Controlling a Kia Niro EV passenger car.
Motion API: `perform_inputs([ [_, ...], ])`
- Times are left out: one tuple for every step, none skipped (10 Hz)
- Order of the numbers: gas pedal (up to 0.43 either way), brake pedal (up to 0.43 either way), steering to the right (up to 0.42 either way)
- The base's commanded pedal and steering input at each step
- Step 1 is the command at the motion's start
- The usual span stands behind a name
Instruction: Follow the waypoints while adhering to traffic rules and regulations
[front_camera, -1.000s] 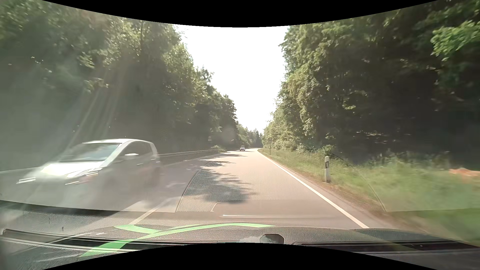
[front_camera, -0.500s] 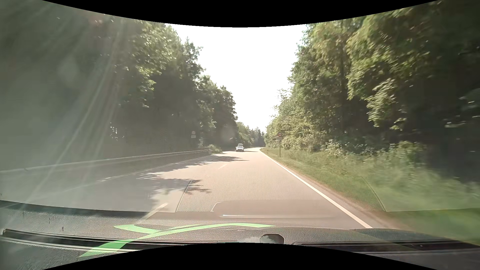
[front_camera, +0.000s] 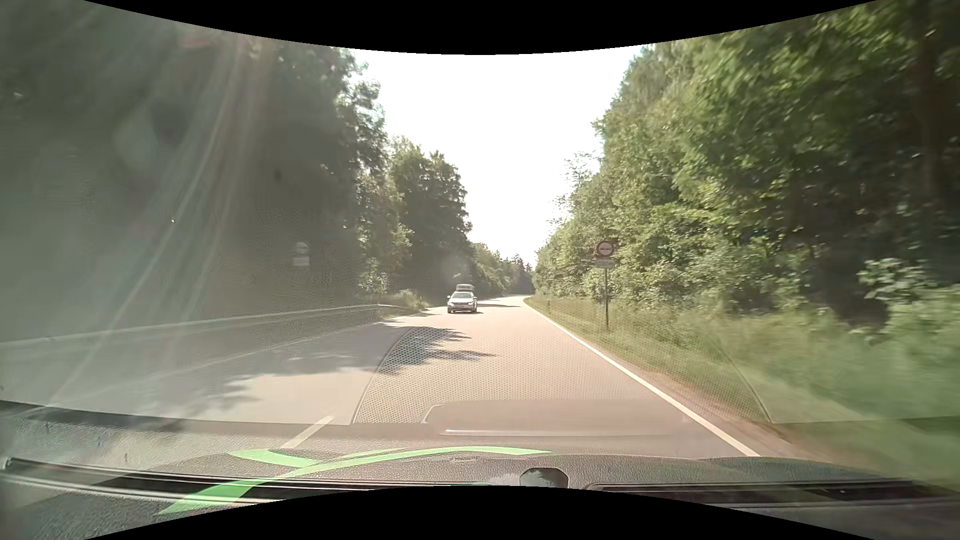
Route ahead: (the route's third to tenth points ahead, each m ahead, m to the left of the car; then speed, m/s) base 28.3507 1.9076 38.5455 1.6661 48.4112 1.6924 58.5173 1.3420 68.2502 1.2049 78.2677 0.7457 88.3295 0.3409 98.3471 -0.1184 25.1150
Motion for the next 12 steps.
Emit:
perform_inputs([
  [0.260, 0.000, -0.003],
  [0.260, 0.000, -0.003],
  [0.260, 0.000, -0.003],
  [0.260, 0.000, -0.002],
  [0.248, 0.000, -0.001],
  [0.228, 0.000, -0.001],
  [0.220, 0.000, -0.001],
  [0.228, 0.000, -0.001],
  [0.240, 0.000, -0.001],
  [0.248, 0.000, -0.001],
  [0.260, 0.000, -0.001],
  [0.260, 0.000, 0.000],
])
